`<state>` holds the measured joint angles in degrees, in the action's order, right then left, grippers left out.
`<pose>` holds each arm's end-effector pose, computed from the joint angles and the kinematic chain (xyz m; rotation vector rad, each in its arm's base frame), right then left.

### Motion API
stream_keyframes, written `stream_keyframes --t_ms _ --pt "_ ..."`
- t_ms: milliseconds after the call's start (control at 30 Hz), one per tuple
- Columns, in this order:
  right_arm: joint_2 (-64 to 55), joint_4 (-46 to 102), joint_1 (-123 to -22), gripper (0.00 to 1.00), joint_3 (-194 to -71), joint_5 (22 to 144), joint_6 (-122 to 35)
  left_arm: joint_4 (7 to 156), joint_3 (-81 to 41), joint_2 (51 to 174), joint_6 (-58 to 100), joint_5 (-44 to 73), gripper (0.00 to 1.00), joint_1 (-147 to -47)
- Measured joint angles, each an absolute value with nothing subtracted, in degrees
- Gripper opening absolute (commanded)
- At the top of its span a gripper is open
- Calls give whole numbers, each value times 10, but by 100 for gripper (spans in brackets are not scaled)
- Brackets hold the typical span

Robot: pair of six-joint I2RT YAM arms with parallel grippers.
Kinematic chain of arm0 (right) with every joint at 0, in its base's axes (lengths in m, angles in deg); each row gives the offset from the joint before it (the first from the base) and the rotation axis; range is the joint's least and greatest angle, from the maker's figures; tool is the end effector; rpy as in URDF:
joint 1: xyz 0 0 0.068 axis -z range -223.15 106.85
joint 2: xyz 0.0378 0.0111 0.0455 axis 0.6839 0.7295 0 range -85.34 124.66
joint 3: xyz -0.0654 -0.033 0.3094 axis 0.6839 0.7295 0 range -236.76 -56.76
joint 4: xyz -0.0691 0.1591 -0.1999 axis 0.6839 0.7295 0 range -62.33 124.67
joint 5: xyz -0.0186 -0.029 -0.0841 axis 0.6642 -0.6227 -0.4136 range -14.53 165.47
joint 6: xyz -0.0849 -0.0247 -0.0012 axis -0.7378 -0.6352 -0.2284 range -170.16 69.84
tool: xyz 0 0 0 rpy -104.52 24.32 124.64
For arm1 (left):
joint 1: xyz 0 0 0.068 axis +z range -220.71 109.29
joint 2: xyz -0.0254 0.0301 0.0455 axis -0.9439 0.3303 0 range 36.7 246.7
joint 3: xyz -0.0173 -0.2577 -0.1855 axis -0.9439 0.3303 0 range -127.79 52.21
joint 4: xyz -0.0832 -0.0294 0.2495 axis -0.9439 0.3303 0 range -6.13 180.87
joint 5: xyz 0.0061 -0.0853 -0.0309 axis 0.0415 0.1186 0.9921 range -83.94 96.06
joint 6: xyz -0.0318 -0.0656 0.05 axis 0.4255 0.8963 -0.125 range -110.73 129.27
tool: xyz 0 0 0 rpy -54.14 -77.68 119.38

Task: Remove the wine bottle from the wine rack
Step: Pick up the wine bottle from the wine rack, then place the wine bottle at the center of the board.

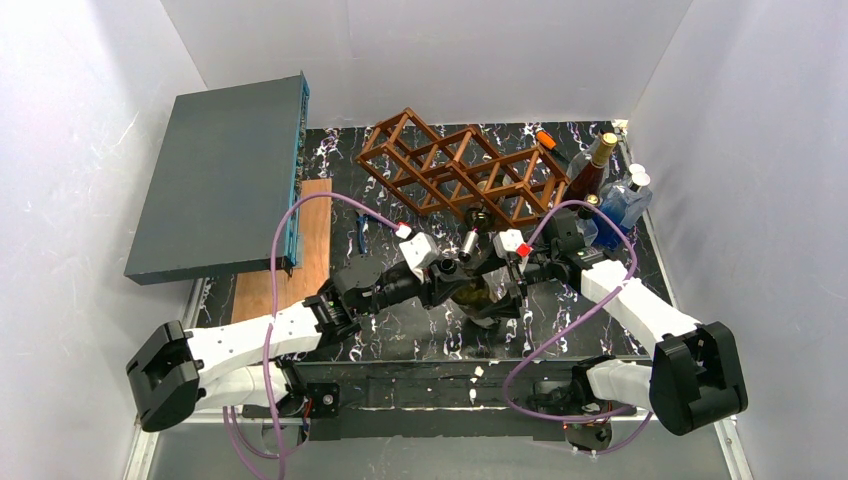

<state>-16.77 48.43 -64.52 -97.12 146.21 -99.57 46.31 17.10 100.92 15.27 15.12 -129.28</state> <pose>0.1773 0.1491 0.2625 -1.5312 1.2729 1.1510 0.1361 -0.2463 0.3469 0.7893 1.2862 -1.0313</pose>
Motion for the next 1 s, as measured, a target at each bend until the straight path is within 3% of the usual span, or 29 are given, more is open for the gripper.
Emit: stream_keyframes --t_ms 633,1000 --pt "-186 546 -621 98 -973 1473 -1048 708 99 936 116 22 0 -1286" --pt "-186 550 -615 98 -973 1473 -1061 825 -33 1040 147 -101 0 -1121"
